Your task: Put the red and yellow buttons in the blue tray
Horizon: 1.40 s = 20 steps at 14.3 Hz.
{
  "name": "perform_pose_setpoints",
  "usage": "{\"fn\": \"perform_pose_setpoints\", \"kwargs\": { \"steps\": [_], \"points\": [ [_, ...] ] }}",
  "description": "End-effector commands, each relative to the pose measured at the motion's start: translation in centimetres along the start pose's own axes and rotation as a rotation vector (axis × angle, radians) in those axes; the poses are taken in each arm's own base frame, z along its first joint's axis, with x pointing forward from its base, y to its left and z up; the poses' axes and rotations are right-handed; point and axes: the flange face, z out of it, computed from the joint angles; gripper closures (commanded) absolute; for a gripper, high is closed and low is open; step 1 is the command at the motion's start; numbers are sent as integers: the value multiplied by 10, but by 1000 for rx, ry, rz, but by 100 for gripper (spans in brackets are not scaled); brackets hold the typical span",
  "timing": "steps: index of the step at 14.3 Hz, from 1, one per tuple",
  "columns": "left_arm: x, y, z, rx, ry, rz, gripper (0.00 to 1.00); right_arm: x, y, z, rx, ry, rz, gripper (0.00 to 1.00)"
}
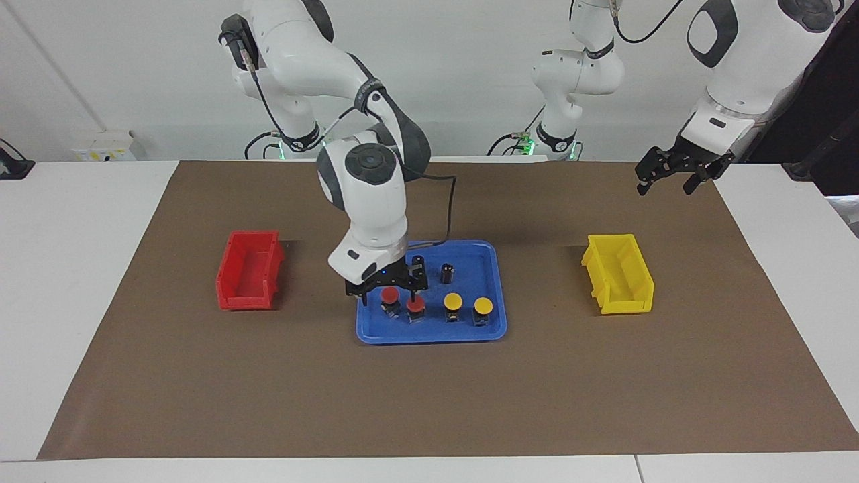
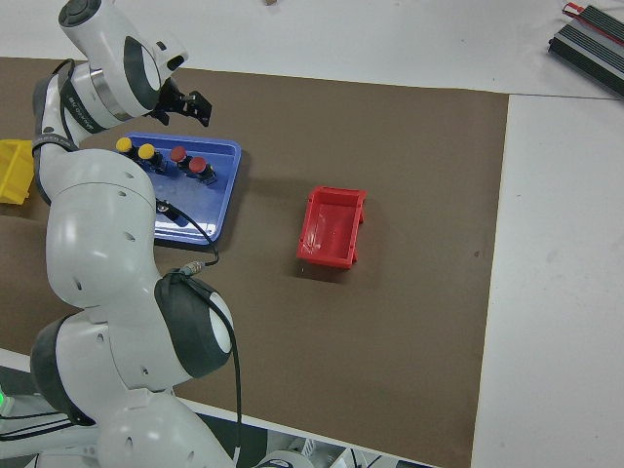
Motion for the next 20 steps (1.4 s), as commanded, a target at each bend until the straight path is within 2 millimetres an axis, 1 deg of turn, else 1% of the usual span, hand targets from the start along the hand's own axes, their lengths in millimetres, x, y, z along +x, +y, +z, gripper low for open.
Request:
{"fn": "perform_pose_setpoints", "kwargs": {
  "steps": [1,3,4,6,7,8,9,10,11,12,13,14,15,18,19,20],
  "points": [
    [-3,-3,-4,3,10,7,0,-9,55,-52,4,-41,-36,1],
    [-3,-3,-4,5,9,7,0,-19,97,-82,-9,-85,-62,0],
    [-3,-3,-4,3,9,7,0,-25,113,-94,-16,-110,-66,0],
    [-3,-3,-4,3,9,7,0,-39,155,-122,-27,-146,-33,0],
    [-3,-3,-3,5,9,7,0,-47,174,-135,-31,-156,-20,0],
    [-3,-3,-4,5,9,7,0,-59,199,-147,-33,-168,-24,0],
    [-3,-3,-4,5,11,7,0,-71,220,-154,-33,-176,-43,0],
    [-3,-3,-4,3,11,7,0,-82,234,-159,-34,-182,-46,0],
    [-3,-3,-4,3,9,7,0,-92,256,-161,-35,-199,-31,0],
    [-3,-3,-4,5,11,7,0,-105,271,-166,-34,-216,-32,0],
    [-3,-3,-4,5,9,7,0,-120,276,-170,-35,-231,-43,0],
    [-3,-3,-4,3,9,7,0,-134,285,-173,-36,-232,-32,0],
    [-3,-3,-4,3,9,7,0,-144,304,-176,-34,-239,6,0],
    [-3,-3,-4,5,9,7,0,-154,345,-180,-20,-246,34,0],
    [-3,-3,-3,4,7,7,0,-149,348,-183,-25,-222,53,0],
    [-3,-3,-4,3,9,7,0,-145,344,-189,-31,-194,59,0]
  ]
}}
